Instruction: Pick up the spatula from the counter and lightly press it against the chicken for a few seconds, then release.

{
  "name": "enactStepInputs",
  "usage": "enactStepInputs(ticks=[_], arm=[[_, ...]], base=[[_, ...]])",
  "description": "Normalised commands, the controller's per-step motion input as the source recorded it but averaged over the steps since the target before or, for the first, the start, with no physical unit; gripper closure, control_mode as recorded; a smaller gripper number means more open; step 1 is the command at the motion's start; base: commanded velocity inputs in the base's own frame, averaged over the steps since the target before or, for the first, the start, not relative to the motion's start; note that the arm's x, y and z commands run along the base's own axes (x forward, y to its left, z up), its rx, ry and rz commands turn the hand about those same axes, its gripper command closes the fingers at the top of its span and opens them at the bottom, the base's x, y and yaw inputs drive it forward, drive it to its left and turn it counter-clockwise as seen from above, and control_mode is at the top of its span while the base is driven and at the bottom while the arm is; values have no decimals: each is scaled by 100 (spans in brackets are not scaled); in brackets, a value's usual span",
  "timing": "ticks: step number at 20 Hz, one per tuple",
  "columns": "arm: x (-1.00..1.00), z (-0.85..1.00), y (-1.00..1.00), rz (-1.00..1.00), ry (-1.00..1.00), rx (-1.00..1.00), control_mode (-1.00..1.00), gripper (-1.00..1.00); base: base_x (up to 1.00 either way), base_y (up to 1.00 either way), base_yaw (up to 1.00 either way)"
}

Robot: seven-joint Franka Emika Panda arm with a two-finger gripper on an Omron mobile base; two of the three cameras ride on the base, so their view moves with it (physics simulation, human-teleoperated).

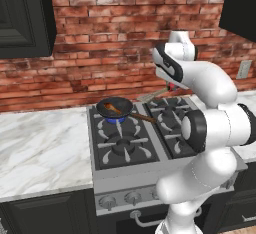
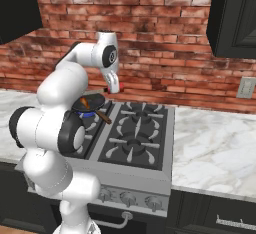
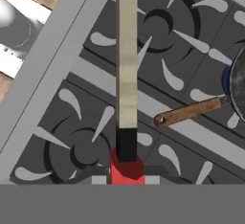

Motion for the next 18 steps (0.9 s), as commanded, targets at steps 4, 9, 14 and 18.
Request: enactStepInputs(ticks=[4,9,14,18], arm=[[0,-3,0,-1,-5,1,-100,100],[5,-8,0,-25,0,8,-100,100],[17,-4,13,-23,0,6,-100,100],[31,-7,22,4,0,0,-100,100]], base=[[0,0,0],[0,0,0],[0,0,0],[0,0,0]])
